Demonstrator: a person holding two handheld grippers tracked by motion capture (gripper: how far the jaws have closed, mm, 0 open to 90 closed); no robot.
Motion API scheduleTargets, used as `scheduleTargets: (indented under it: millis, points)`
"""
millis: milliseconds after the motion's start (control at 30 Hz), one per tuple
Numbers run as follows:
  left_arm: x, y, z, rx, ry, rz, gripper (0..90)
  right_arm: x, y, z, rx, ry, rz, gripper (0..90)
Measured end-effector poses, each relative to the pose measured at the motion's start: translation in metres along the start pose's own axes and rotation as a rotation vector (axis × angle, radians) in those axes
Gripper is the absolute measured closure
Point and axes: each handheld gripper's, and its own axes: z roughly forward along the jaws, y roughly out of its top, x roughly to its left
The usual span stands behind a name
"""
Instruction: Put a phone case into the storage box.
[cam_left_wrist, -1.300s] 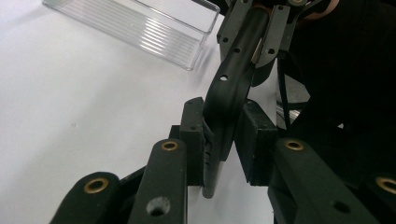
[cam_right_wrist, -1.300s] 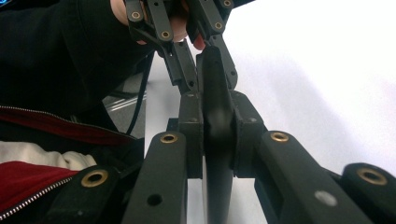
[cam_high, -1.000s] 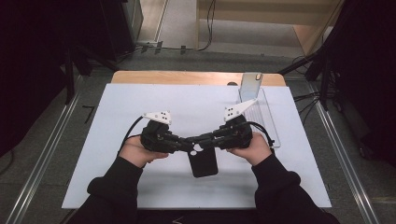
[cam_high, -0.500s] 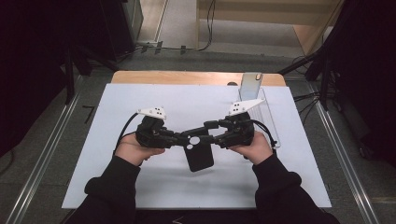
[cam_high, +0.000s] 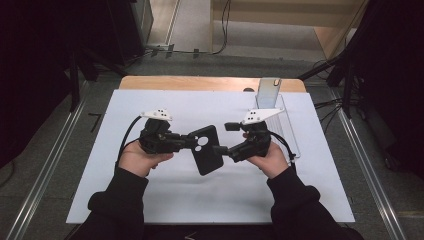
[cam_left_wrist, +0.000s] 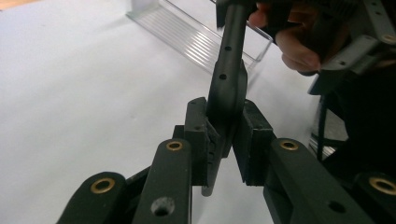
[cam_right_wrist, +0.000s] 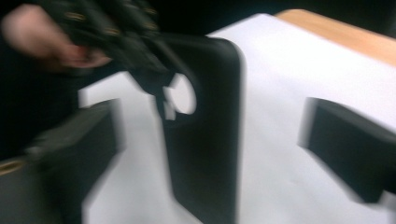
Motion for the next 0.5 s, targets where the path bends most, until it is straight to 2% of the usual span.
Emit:
scheduleTargets:
  millis: [67,167,233,367,500]
  points:
    - [-0.001,0.001,-0.001,0.0,0.016,-0.006,76.9,0.003,0.001,0.0,-0.002,-0.024,0.013,0.0]
    - [-0.001,0.001,-0.001,0.004,0.042,-0.012,76.9,0.006,0.0,0.001,-0.005,-0.019,0.028,0.0]
    - [-0.001,0.002,-0.002,0.005,0.065,-0.039,77.0,0.008,-0.001,0.003,-0.012,-0.014,0.037,0.0]
    - [-0.001,0.003,-0.004,-0.005,0.108,-0.078,76.9,0.013,-0.005,0.012,-0.012,-0.081,0.075,0.0]
    - [0.0,0.005,-0.007,-0.016,0.115,-0.118,76.9,0.018,-0.009,0.018,-0.034,-0.138,0.108,0.0]
